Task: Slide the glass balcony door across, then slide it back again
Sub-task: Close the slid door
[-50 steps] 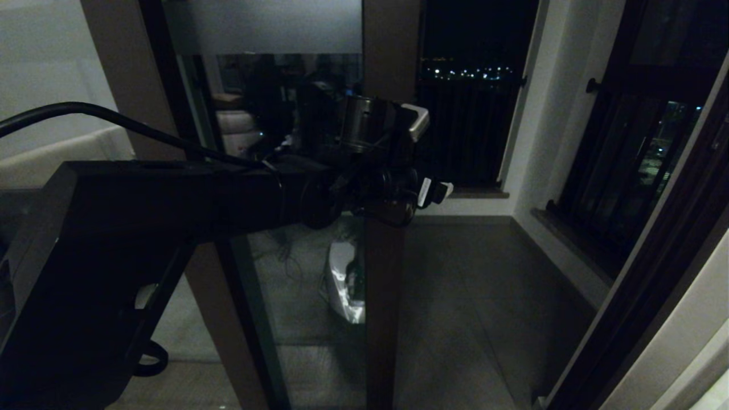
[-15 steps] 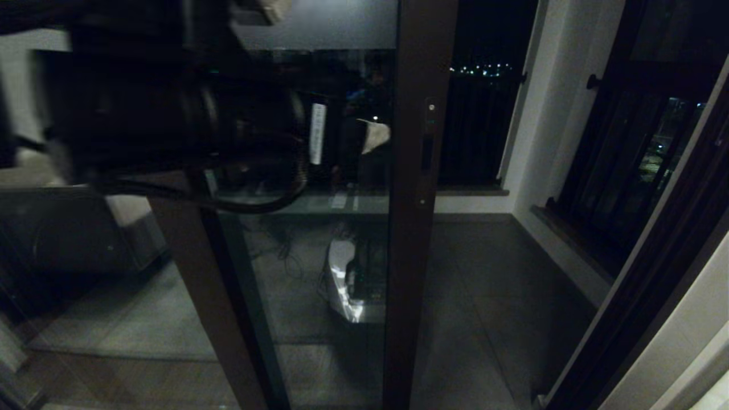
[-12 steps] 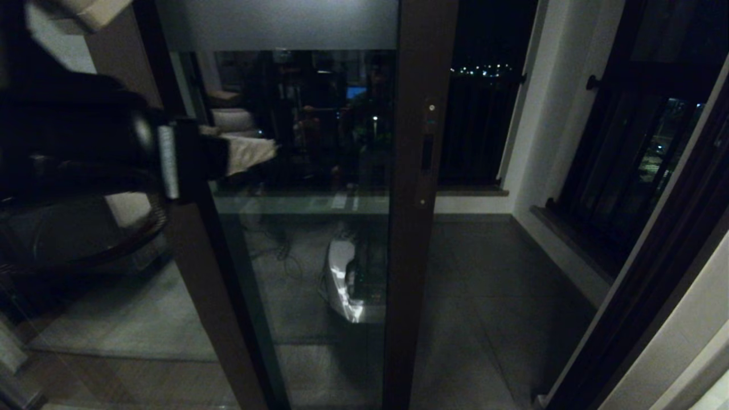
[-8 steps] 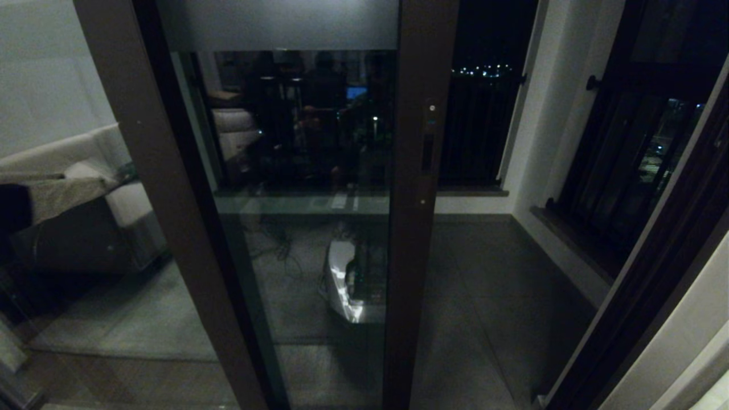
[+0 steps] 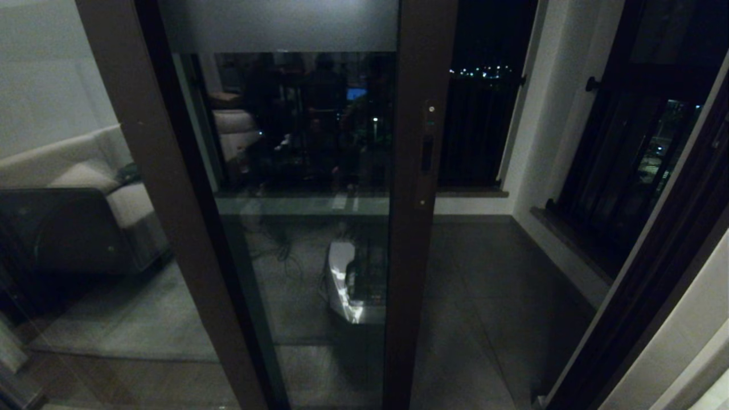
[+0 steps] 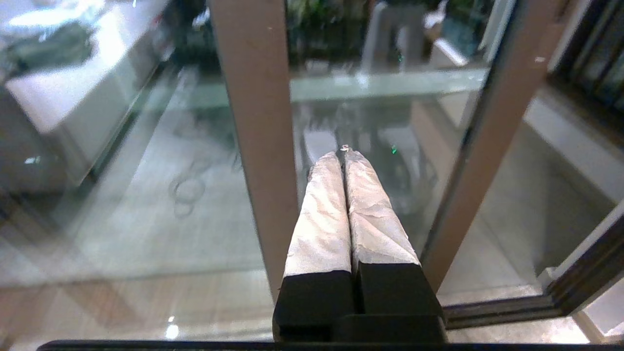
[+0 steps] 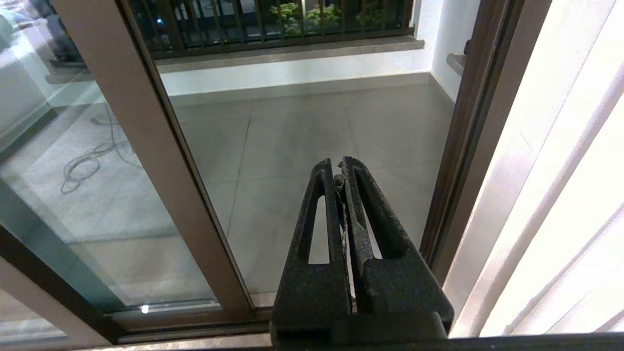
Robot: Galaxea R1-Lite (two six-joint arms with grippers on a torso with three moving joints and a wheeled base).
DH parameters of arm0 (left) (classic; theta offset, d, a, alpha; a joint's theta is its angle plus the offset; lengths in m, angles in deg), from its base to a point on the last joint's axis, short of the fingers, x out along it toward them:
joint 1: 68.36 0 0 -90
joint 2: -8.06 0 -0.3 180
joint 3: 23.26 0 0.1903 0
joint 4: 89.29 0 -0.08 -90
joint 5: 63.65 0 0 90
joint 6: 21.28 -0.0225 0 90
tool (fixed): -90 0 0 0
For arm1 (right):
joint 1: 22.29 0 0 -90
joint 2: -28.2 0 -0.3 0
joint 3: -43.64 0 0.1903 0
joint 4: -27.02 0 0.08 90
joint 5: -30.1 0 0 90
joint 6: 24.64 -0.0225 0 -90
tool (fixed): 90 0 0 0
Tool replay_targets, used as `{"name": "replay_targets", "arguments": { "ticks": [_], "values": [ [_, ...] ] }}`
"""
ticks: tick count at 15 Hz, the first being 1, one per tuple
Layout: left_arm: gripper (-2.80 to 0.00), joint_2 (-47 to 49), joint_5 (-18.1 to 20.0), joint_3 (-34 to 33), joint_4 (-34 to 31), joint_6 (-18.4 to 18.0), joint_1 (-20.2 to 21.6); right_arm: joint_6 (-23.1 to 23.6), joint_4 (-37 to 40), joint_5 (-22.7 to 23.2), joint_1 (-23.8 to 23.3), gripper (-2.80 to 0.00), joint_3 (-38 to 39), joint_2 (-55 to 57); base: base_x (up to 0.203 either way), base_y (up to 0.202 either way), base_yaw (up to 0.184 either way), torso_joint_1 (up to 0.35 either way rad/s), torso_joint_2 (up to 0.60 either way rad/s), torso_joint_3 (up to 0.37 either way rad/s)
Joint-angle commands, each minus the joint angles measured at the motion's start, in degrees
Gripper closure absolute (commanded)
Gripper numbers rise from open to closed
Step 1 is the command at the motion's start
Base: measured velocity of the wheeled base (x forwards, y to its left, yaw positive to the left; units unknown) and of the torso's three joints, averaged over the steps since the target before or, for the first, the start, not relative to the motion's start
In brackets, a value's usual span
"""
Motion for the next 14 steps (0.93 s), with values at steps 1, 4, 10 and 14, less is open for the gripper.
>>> {"name": "replay_targets", "arguments": {
  "ticks": [1,4,10,14],
  "values": [
    [0.0,-10.42,2.57,-3.88,0.31,-0.05,2.02,-0.03,0.0,-0.06,0.0,0.0,0.0,0.04,0.0,0.0,0.0,0.0,0.0,0.0],
    [0.0,-18.88,7.23,-10.94,1.09,-0.37,5.01,-0.03,0.0,-0.07,0.0,0.0,0.0,0.04,0.0,0.0,0.0,0.0,0.0,0.0],
    [0.0,-25.14,13.03,-30.32,10.04,-0.69,4.86,-0.03,0.0,-0.02,0.0,0.0,0.0,0.04,0.0,0.0,0.0,0.0,0.0,0.0],
    [0.0,-30.57,8.92,-36.95,4.9,-1.45,4.39,-0.03,0.0,-0.01,0.0,0.0,0.0,0.04,0.0,0.0,0.0,0.0,0.0,0.0]
  ]
}}
